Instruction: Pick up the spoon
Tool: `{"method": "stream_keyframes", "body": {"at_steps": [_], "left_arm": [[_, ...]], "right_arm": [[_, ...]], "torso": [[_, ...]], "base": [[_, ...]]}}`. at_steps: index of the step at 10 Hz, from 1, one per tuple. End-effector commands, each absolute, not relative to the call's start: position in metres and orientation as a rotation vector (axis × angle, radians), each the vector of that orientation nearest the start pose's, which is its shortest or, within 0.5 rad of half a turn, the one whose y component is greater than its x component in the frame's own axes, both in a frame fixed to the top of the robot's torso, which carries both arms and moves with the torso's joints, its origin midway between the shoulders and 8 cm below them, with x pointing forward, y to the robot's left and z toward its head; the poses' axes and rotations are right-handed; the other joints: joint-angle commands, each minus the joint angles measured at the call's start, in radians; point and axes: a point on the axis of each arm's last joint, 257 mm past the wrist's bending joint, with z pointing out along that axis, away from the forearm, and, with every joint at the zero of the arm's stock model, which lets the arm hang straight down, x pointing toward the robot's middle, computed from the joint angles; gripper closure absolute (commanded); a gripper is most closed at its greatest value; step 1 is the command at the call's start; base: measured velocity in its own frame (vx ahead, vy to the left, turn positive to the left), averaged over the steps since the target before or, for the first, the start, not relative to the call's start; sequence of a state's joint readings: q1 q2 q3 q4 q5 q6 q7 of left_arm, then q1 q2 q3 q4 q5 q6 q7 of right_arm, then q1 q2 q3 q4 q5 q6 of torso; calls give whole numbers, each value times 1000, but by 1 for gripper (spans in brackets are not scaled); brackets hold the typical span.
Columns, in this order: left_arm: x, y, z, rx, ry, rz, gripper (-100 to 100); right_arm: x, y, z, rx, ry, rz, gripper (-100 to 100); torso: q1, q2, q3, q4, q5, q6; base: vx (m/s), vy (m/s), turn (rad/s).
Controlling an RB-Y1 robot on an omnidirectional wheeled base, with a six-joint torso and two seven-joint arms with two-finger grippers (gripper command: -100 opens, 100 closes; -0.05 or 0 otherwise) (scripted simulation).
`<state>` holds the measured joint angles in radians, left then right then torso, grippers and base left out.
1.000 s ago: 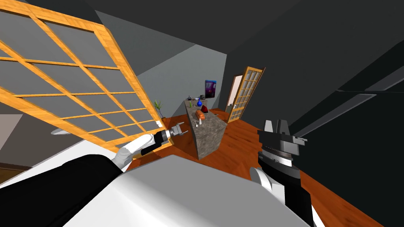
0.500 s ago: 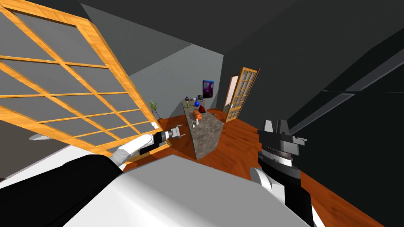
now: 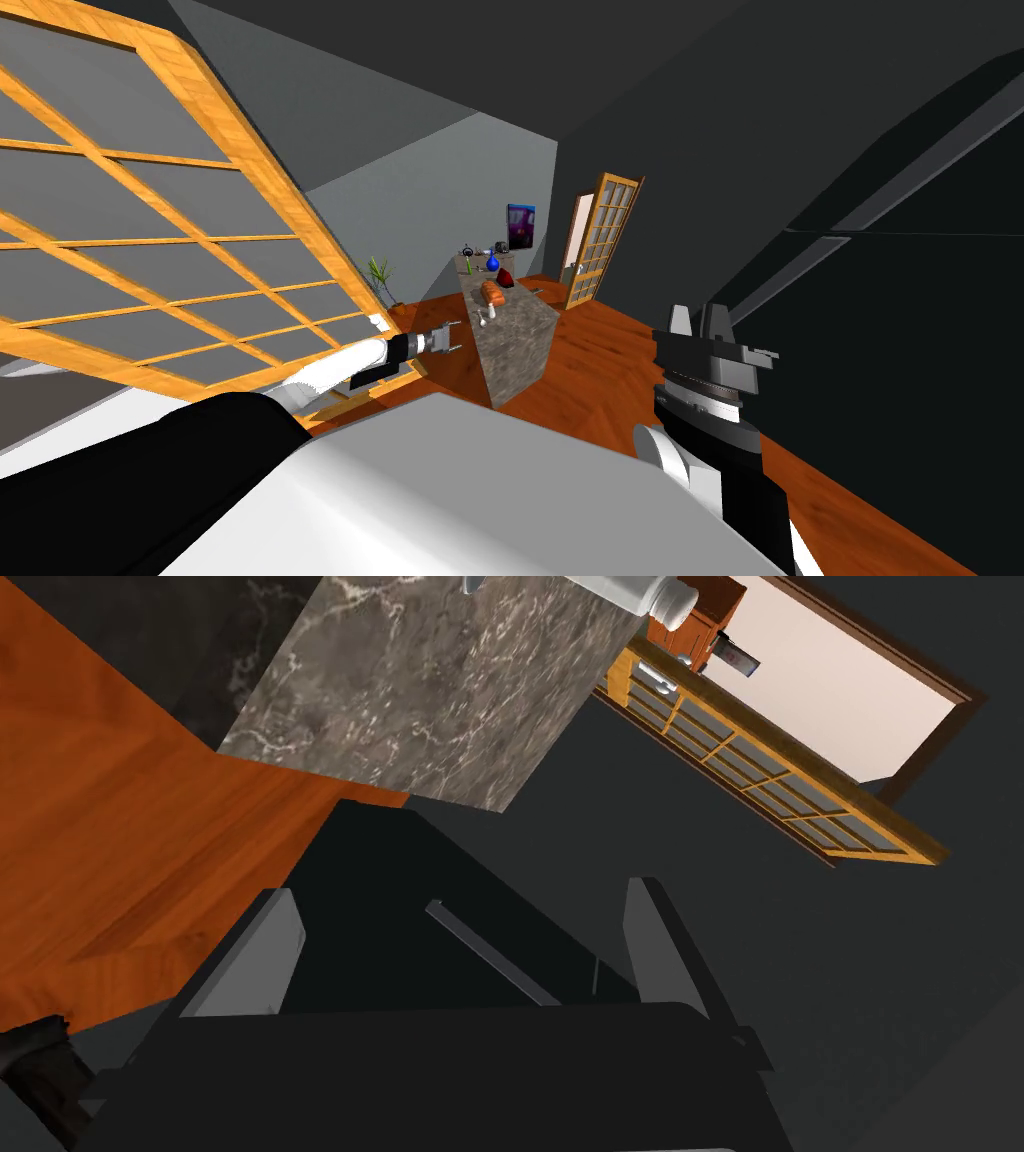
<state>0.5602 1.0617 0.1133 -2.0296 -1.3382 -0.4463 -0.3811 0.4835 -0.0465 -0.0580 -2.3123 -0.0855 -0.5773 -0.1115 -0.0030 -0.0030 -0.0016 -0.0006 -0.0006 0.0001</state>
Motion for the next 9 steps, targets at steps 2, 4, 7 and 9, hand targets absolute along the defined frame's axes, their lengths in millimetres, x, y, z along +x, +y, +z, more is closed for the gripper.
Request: {"method": "stream_keyframes", "body": {"at_steps": [2,4,7,9], "left_arm": [[354,362,-253,1625,1486,411,-100],[348,385,-269,1764,1470,484,-100],[341,411,-283,1918,1438,566,-100],[333,434,-294,2039,1414,615,-100]], "right_arm": [[319,-297,60,602,483,1439,0],[319,-297,60,601,483,1439,0],[319,-296,60,602,483,1440,0],[319,-296,60,602,483,1440,0]], "torso": [[-1,0,0,0,0,-1],[-2,0,0,0,-1,-1],[-3,-1,-1,0,-1,0],[-3,-1,-1,0,-1,0]], "base": [[52,-74,-99],[52,-74,-100],[64,-78,-86],[63,-79,-96]]}}
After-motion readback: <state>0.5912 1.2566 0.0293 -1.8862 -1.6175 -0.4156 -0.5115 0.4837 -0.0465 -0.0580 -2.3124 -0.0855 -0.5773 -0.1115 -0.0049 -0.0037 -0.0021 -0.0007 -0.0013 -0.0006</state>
